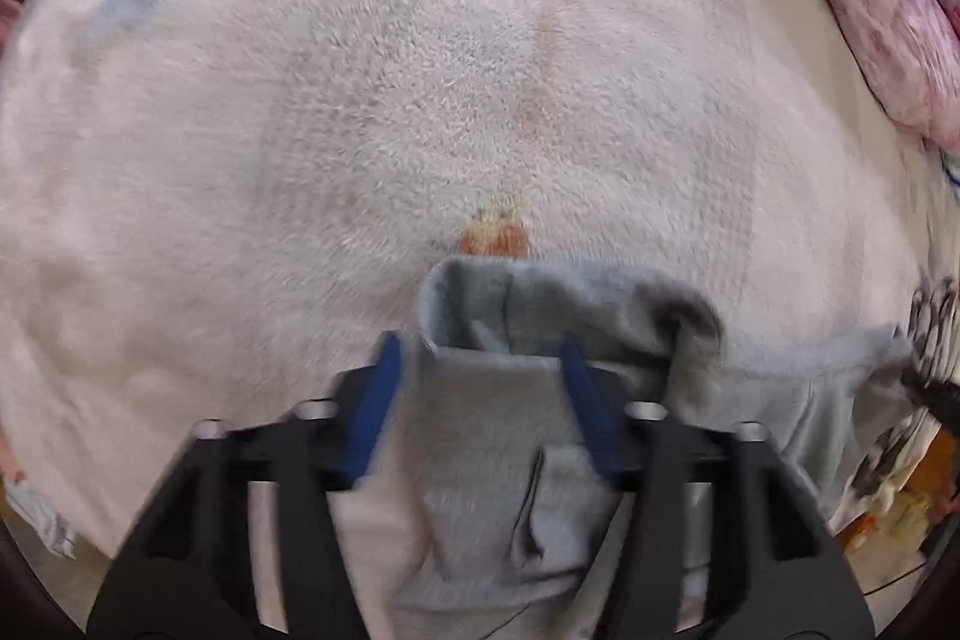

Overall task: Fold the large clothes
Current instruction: 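Move both grippers to the bundle's edge and grasp it, then lift the grasped edge with both grippers and fold the bundle over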

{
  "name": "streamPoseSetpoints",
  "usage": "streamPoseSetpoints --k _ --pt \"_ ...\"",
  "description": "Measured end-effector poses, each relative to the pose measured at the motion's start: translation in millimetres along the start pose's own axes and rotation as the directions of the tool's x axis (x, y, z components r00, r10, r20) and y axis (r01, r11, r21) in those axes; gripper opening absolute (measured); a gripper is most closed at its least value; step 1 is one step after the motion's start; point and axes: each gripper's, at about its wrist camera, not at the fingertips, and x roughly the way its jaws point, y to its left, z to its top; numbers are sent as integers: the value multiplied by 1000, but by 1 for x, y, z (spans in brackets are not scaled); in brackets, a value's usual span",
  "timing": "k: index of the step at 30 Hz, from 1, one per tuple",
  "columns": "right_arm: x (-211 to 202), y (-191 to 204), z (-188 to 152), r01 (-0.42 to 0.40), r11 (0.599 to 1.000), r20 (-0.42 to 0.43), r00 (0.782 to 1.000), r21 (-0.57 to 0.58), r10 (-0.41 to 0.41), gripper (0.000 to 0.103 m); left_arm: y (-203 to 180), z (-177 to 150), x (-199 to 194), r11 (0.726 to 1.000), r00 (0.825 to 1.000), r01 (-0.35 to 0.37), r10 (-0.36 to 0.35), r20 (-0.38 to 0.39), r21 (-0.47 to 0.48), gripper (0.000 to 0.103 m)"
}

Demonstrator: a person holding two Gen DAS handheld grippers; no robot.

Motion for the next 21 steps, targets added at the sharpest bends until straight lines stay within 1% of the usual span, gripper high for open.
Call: streamPoseSetpoints --k 1,2,3,4,5,8,9,10,11,12,13,14,15,16,18,19,20,21 --pt "3 -4 2 -5 1000 -3 1000 12 5 6 4 3 7 1000 1000 -5 5 -13 -18 61" --pt "8 -1 2 -10 1000 -5 1000 16 10 6 9 7 16 999 999 -4 2 -35 -42 65" --pt "13 0 3 -16 1000 -9 1000 18 16 6 16 10 27 997 997 41 -46 -69 -70 78" --pt "17 0 5 -14 1000 -14 1000 18 14 6 20 11 35 993 991 83 -91 -95 -88 85" --pt "19 -2 5 -11 1000 -19 1000 18 11 6 23 14 42 992 989 88 -98 -107 -93 85" --pt "25 -2 9 -26 1000 -29 999 3 26 6 23 17 40 991 989 93 -103 -109 -94 87" --pt "28 -2 11 -32 999 -35 999 -9 31 9 21 23 43 991 987 103 -112 -113 -82 87" --pt "35 -2 14 -44 999 -46 998 -22 43 9 17 24 47 994 987 98 -102 -123 -40 87" --pt "41 -2 17 -54 998 -55 997 -32 52 9 15 27 51 997 988 78 -78 -137 -5 85" --pt "50 -3 21 -48 998 -64 997 -37 46 10 14 29 50 1000 990 22 -21 -138 6 69" --pt "57 -4 24 -36 999 -70 997 -37 34 12 14 32 48 1000 991 -12 12 -131 4 45" --pt "72 -3 29 -28 998 -86 996 -48 24 16 15 34 43 1000 993 4 -4 -115 -2 29" --pt "87 -3 33 -33 998 -103 994 -57 27 19 17 33 38 997 992 76 -78 -101 -27 10" --pt "91 -4 35 -37 998 -98 995 -56 32 19 17 32 37 997 993 67 -71 -91 -40 10" --pt "90 -5 36 -62 996 -105 993 -60 56 18 13 29 38 1000 998 27 -27 -62 -11 10" --pt "86 -6 33 -72 994 -86 994 -80 65 15 8 25 39 1000 999 -1 1 -36 6 10" --pt "82 -7 29 -61 994 -64 996 -94 55 7 4 21 37 1000 1000 -17 17 -12 8 10" --pt "78 -8 24 -57 993 -40 998 -101 53 6 4 16 32 999 999 -32 32 19 1 10"
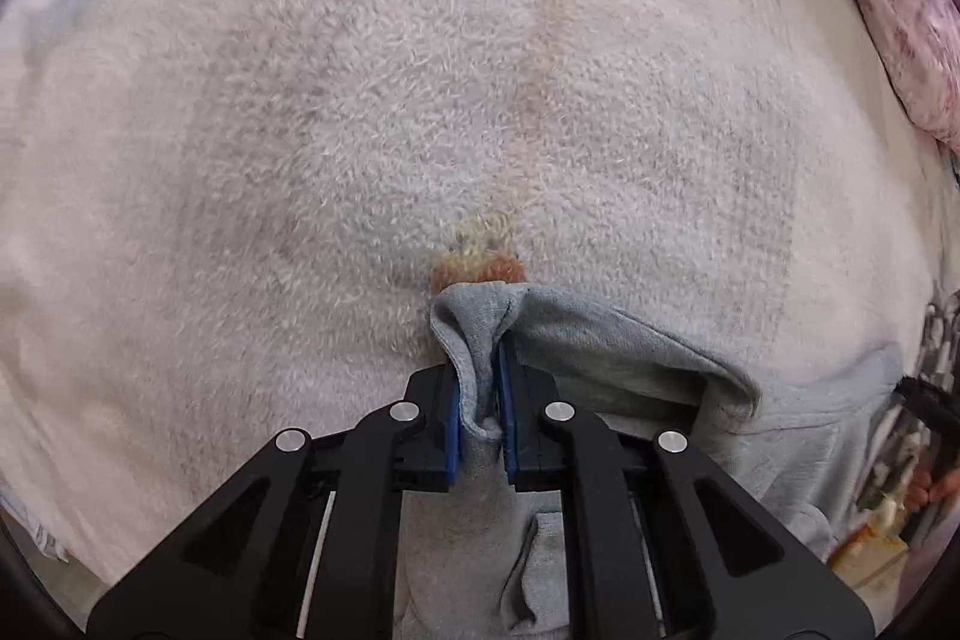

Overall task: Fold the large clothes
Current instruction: 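Lift the grasped edge with both grippers and fold the bundle over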

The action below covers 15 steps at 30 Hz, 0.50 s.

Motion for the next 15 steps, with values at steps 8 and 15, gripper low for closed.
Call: streamPoseSetpoints --k 8,15 --pt "-64 17 -47 59 995 167 983 82 -72 5 -6 -39 -61 1000 995 -27 28 100 -7 10" --pt "-123 23 -105 56 993 260 962 105 -82 5 -17 -68 -111 1000 989 -25 26 146 -9 10"
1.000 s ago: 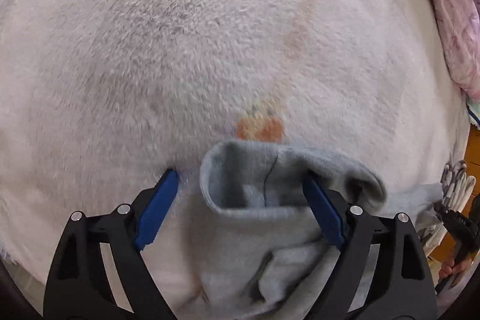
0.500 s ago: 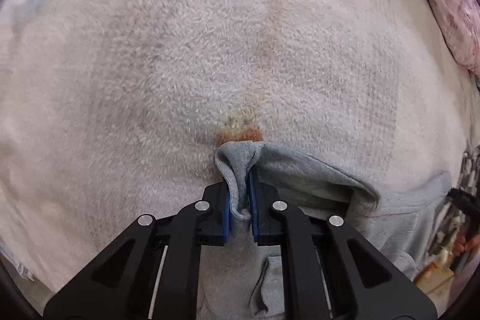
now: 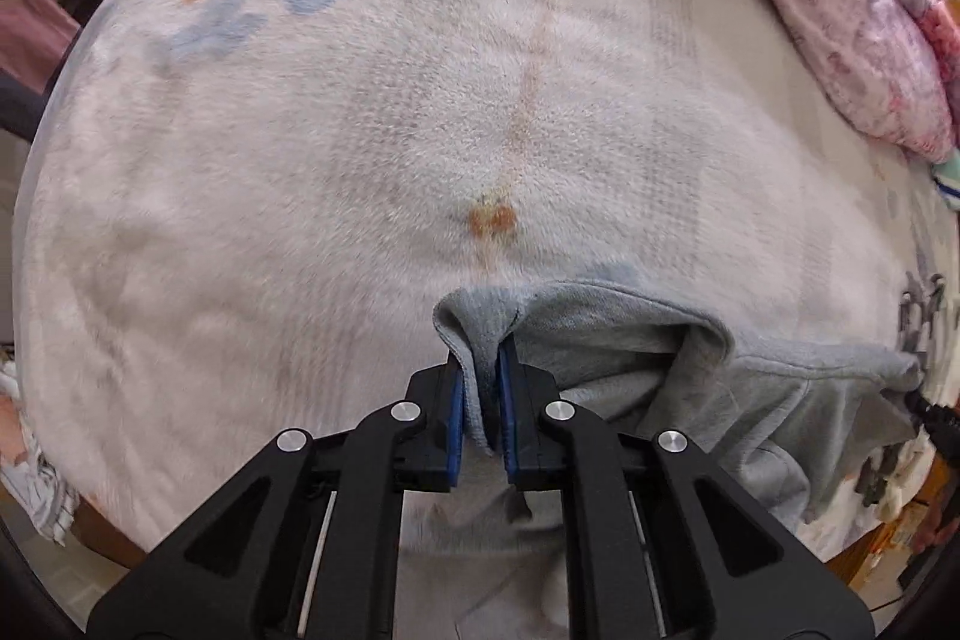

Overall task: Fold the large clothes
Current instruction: 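Lift the grasped edge with both grippers and fold the bundle over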

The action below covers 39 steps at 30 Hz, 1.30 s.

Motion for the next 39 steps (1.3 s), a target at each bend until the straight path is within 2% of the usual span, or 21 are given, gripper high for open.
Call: streamPoseSetpoints --k 3,6,11,15,17,20,24,27,29,30,32,34,35,36,37,38,39 --pt "-21 1 -14 5 1000 28 1000 3 -6 5 -7 -11 -23 1000 1000 -15 15 16 13 10" --pt "-53 2 -36 4 1000 81 997 -6 -4 5 -7 -36 -52 999 998 -35 33 52 34 10" --pt "-85 -13 -80 -23 1000 125 992 3 22 5 10 -80 -81 999 997 -15 18 78 -38 10" --pt "-95 -33 -118 -61 998 126 990 16 58 5 23 -128 -99 996 995 -16 25 100 -82 10" --pt "-95 -40 -138 -52 999 116 992 0 52 5 28 -153 -100 996 995 -24 33 98 -90 9" --pt "-91 -49 -166 -64 997 128 989 -32 68 6 37 -186 -93 994 995 -47 55 80 -101 9" --pt "-70 -58 -202 -15 995 120 992 -101 27 6 55 -237 -67 988 998 -49 55 37 -149 9" --pt "-53 -75 -228 -13 995 98 995 -95 22 6 68 -272 -46 982 998 -64 64 -3 -177 7" --pt "-37 -87 -249 -4 996 68 998 -93 10 6 75 -293 -30 977 996 -81 74 -42 -198 5" --pt "-30 -92 -258 -2 996 54 999 -91 6 6 78 -303 -23 974 995 -88 77 -61 -208 0" --pt "-13 -101 -273 12 996 18 1000 -85 -11 8 87 -324 -7 967 988 -122 97 -117 -223 1" --pt "6 -110 -286 41 998 -66 997 -55 -44 11 91 -336 0 967 984 -111 75 -161 -228 1" --pt "12 -114 -291 36 998 -109 993 -44 -40 11 92 -341 2 969 983 -89 48 -177 -232 3" --pt "15 -119 -295 25 999 -145 989 -29 -29 14 92 -345 1 968 980 -64 16 -197 -243 18" --pt "12 -126 -300 -1 1000 -166 986 9 2 17 92 -347 0 966 980 -44 -8 -200 -256 56" --pt "8 -130 -303 -24 999 -175 984 44 31 33 92 -348 -4 960 982 -10 -44 -185 -280 70" --pt "2 -135 -308 -47 995 -182 981 89 63 62 91 -349 -8 950 984 41 -93 -155 -310 74"
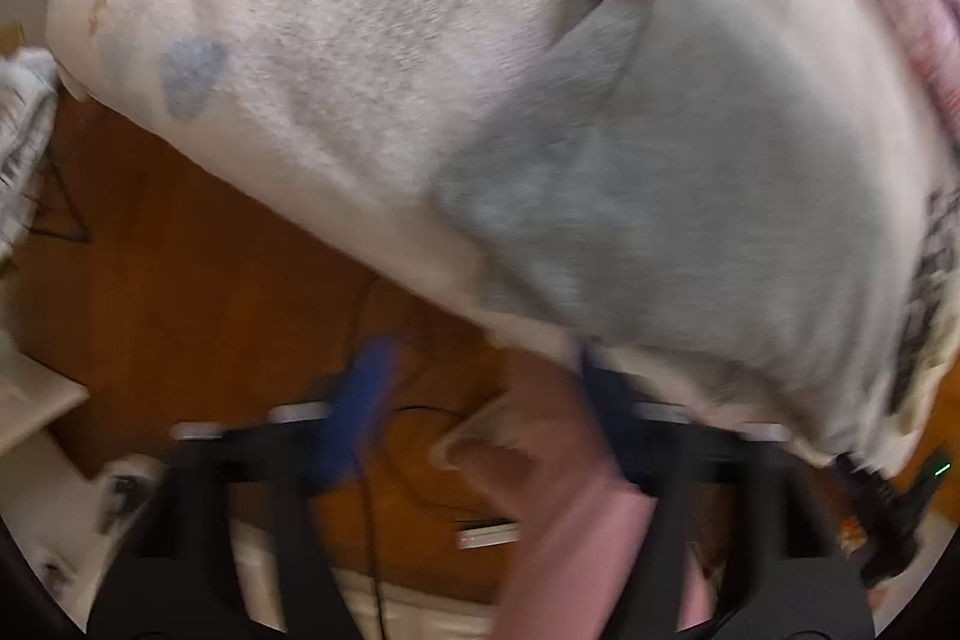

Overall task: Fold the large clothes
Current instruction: 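Lift the grasped edge with both grippers and fold the bundle over, then lay the folded edge down and release it from both grippers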

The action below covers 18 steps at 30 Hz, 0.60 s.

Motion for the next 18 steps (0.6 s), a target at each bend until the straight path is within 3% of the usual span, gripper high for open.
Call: streamPoseSetpoints --k 2,4,8,10,11,12,14,15,18 --pt "-11 -5 -10 -101 993 14 995 62 100 76 -5 1 2 995 996 87 -88 -20 -40 74" --pt "-10 -2 -17 -233 964 7 972 126 234 78 -9 3 14 983 986 151 -158 -56 -108 74" --pt "35 13 -13 -339 902 -38 932 268 361 79 -10 7 66 915 950 218 -279 -142 -340 71" --pt "57 21 -6 -355 873 -39 920 335 389 79 -10 8 80 867 937 253 -331 -115 -430 40" --pt "64 24 0 -378 849 -25 909 368 416 69 -11 9 83 864 945 231 -308 -107 -447 38" --pt "69 26 4 -340 853 -29 924 395 381 40 -12 11 84 871 953 209 -283 -106 -445 32" --pt "70 28 12 -300 851 -23 939 431 343 10 -16 13 80 899 965 169 -234 -119 -404 22" --pt "66 31 14 -281 861 -29 946 425 323 8 -21 13 73 926 971 144 -199 -128 -349 16" --pt "45 47 19 -167 948 -52 981 271 187 7 -26 5 59 960 980 100 -141 -144 -261 15"
